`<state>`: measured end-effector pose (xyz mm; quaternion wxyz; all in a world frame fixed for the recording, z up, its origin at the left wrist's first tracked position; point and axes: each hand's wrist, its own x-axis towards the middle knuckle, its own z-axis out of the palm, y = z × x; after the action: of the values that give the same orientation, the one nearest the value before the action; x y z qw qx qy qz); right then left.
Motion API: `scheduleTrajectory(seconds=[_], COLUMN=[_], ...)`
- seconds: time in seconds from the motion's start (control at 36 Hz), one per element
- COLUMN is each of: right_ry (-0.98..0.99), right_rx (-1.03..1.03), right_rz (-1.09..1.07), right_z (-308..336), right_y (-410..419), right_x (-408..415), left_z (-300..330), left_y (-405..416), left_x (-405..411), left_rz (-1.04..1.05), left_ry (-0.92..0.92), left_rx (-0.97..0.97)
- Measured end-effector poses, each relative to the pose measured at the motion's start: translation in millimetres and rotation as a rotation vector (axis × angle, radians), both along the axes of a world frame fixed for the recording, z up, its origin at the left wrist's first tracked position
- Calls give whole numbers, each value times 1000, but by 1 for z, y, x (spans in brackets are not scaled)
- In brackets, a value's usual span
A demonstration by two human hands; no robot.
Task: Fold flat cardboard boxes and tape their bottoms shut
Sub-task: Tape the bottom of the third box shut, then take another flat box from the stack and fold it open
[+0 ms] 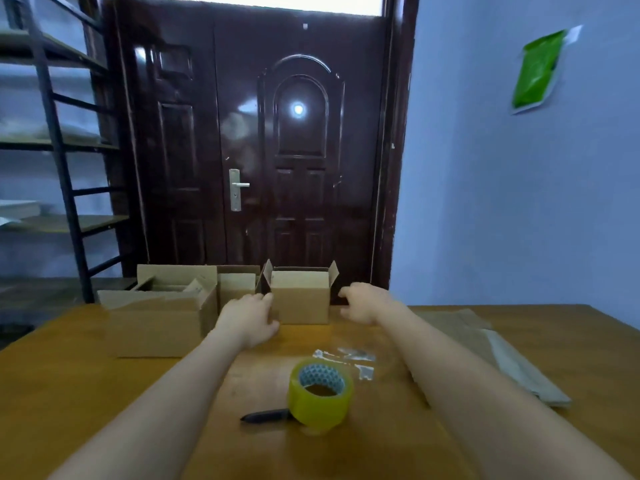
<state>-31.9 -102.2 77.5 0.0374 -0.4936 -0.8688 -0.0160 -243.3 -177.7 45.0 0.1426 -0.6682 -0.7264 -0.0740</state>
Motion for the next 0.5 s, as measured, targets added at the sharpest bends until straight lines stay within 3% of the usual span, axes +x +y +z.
scheduleTrajectory(seconds=[0.22,0.5], right_ry=[72,83], right_rx=[-36,-97], right_rz=[-191,-460], right_z=[6,-6], right_y=[12,14], right_x=[86,203], left_z=[31,10], left_y=[40,75], left_x=[99,194], left_rz=[-168,-259], left_ry=[29,-38], left_rx=[-4,-118])
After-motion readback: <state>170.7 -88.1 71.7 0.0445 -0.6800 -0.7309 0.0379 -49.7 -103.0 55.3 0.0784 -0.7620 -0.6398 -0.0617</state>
